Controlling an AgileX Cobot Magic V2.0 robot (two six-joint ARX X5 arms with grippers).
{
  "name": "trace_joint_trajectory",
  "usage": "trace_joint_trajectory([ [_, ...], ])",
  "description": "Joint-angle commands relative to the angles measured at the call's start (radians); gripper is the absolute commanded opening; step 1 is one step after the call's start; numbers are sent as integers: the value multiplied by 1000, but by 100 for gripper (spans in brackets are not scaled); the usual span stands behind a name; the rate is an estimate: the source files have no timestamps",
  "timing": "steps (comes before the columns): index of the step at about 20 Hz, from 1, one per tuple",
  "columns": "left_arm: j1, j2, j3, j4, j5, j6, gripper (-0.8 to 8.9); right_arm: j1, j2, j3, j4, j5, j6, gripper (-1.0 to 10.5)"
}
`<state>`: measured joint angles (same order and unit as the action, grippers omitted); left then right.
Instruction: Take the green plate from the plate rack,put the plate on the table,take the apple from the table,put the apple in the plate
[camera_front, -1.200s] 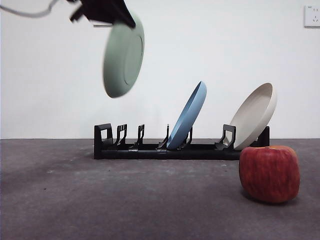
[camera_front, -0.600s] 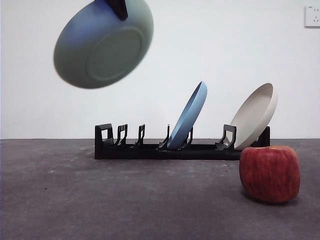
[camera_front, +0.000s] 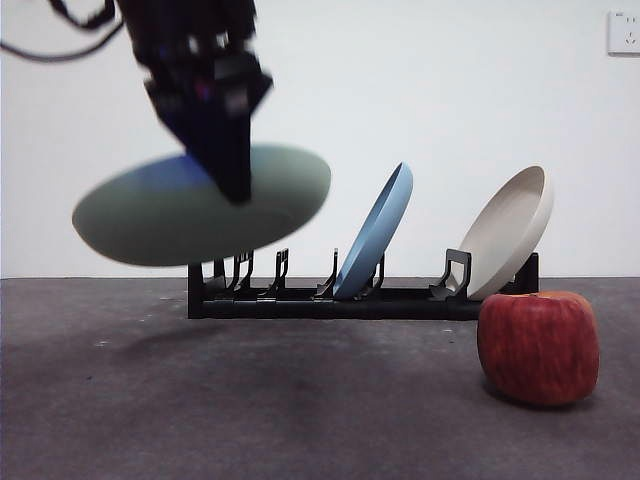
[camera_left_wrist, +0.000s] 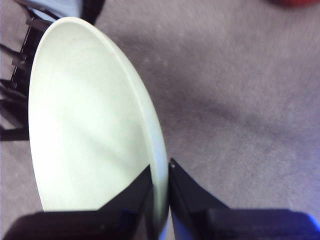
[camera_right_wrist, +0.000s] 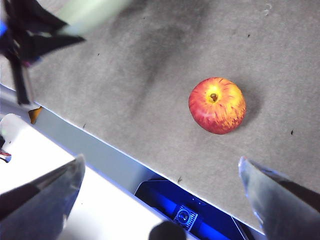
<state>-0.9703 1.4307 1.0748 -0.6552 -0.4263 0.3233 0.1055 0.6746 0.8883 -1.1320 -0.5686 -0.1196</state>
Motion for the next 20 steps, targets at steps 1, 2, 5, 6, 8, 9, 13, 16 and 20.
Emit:
trace_joint_trajectory([
  [1,-40,40,-71,99,-54,73,-6,2,0,3,2,-2,-1,627],
  [2,-58,61,-94,135,-54,89,-6,2,0,3,2,-3,-1,626],
  [5,-101,148,-108,181,-105,92,-6,2,0,3,1,-3,-1,626],
  [6,-106,177,-108,203,-121,93,-6,2,0,3,2,-3,-1,626],
  [8,-113,221,-108,238,-122,92,-6,2,0,3,1,-3,-1,626],
  [9,-116,243,-108,249,-126,92,-6,2,0,3,1,-3,-1,626],
  [13,-117,304,-108,261,-100,77,-3,2,0,3,1,-3,-1,626],
  [16,-116,303,-108,258,-10,32,72,2,0,3,1,-3,-1,626],
  [20,-117,303,-107,257,-12,17,229,2,0,3,2,-3,-1,626],
])
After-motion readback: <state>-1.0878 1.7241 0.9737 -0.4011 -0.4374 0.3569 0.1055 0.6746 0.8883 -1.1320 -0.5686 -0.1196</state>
